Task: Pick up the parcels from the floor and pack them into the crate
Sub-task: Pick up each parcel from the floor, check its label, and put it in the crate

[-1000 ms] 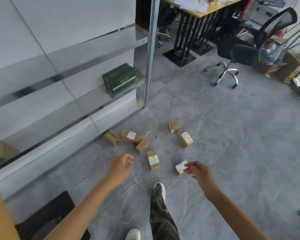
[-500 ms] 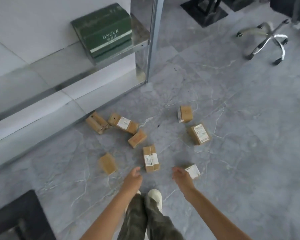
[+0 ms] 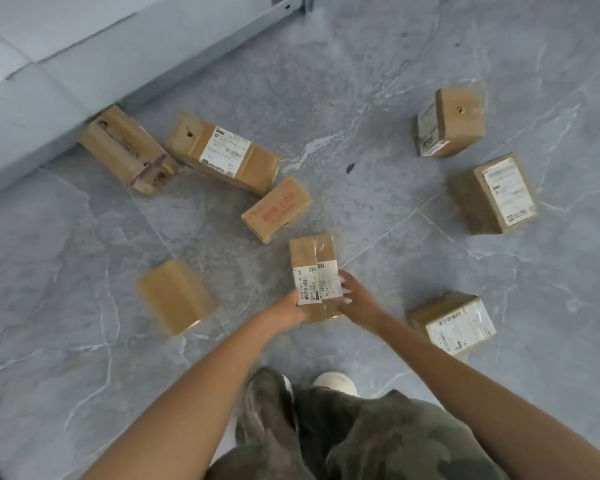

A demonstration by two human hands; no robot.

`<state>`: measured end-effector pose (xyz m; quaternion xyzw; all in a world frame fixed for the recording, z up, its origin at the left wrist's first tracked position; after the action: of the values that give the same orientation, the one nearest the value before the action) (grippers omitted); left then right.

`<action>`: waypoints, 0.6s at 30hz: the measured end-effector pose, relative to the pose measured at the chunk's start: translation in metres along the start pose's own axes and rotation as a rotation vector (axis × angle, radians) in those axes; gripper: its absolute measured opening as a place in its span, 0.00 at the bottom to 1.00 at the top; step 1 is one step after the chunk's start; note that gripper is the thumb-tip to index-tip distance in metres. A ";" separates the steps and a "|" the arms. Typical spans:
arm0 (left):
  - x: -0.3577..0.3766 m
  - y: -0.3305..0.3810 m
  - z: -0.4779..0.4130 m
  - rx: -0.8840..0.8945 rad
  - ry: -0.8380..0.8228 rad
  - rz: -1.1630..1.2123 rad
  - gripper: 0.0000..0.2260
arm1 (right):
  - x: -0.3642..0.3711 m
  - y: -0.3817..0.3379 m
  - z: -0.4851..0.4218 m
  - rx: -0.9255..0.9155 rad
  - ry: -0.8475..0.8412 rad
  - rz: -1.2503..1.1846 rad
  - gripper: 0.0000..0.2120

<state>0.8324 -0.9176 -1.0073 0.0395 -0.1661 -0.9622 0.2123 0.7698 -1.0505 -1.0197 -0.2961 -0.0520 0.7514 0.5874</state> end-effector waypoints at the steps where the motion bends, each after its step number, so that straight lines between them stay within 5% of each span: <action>1: 0.002 0.003 0.003 0.009 0.006 0.074 0.23 | -0.002 -0.005 0.003 -0.022 0.021 -0.001 0.30; 8: -0.021 0.052 0.149 0.102 0.264 0.388 0.08 | -0.077 -0.091 0.124 -0.085 0.135 -0.043 0.31; 13: -0.081 0.133 0.359 0.308 0.663 0.517 0.16 | -0.159 -0.231 0.278 -0.252 0.200 0.011 0.29; 18: -0.129 0.220 0.557 0.554 0.747 0.654 0.21 | -0.241 -0.374 0.454 -0.499 0.307 -0.086 0.30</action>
<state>0.9546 -0.8823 -0.4085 0.3777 -0.3295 -0.6875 0.5254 0.8912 -1.0342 -0.3957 -0.5390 -0.1582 0.6364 0.5287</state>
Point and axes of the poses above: each hand's wrist, its own z-axis away from the middle knuckle, its own x-axis out of the palm, y = z × x, the point moved 8 cm from there along -z, towards the middle knuckle, and after that the axes turned 9 degrees about z, right-handed, at the moved point
